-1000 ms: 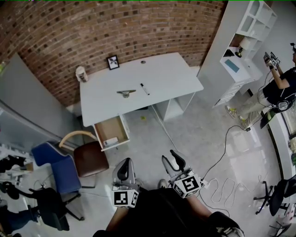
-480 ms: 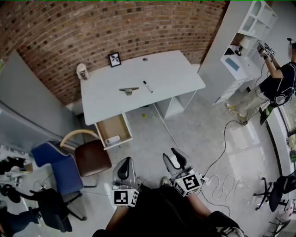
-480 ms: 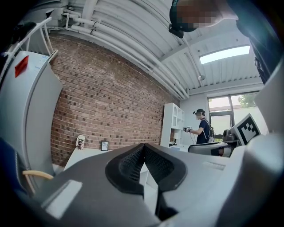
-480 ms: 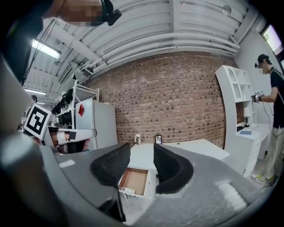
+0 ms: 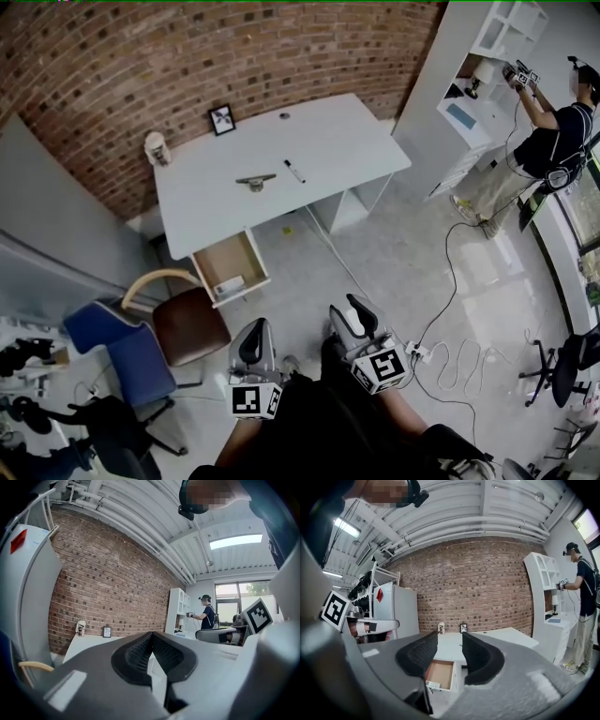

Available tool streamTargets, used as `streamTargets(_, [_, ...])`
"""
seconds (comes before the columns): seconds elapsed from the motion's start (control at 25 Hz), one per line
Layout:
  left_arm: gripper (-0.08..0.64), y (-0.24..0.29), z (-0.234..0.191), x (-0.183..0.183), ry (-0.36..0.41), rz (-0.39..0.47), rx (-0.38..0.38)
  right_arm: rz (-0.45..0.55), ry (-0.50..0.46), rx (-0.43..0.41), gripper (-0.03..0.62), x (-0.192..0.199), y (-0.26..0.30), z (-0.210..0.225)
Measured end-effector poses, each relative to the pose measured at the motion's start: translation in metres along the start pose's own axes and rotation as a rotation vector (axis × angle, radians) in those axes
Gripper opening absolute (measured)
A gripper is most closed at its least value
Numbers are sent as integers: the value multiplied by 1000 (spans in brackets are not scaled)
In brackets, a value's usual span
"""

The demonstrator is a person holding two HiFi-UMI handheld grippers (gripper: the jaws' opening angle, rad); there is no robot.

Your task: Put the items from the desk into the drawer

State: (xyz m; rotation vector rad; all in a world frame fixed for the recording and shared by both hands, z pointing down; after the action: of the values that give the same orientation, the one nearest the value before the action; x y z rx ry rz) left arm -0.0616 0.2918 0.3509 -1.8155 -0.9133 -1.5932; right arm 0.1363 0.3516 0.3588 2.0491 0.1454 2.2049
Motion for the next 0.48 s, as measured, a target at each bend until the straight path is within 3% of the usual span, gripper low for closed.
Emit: streamTargets(0.48, [20,93,-7,-6,8,8,-54,15,-5,-61,169,-14,77,64])
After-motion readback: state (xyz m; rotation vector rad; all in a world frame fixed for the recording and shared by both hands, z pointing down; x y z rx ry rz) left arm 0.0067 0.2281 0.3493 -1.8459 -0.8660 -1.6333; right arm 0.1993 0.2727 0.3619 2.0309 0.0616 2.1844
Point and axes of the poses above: the fingertips, and each gripper's own axes: y forward along the fingers, z to its right, x out of its underside, the point moved 5 cm from there along -y, backward along the fingers, and after that the axes turned 6 degrees about x, right-handed, at the moved point
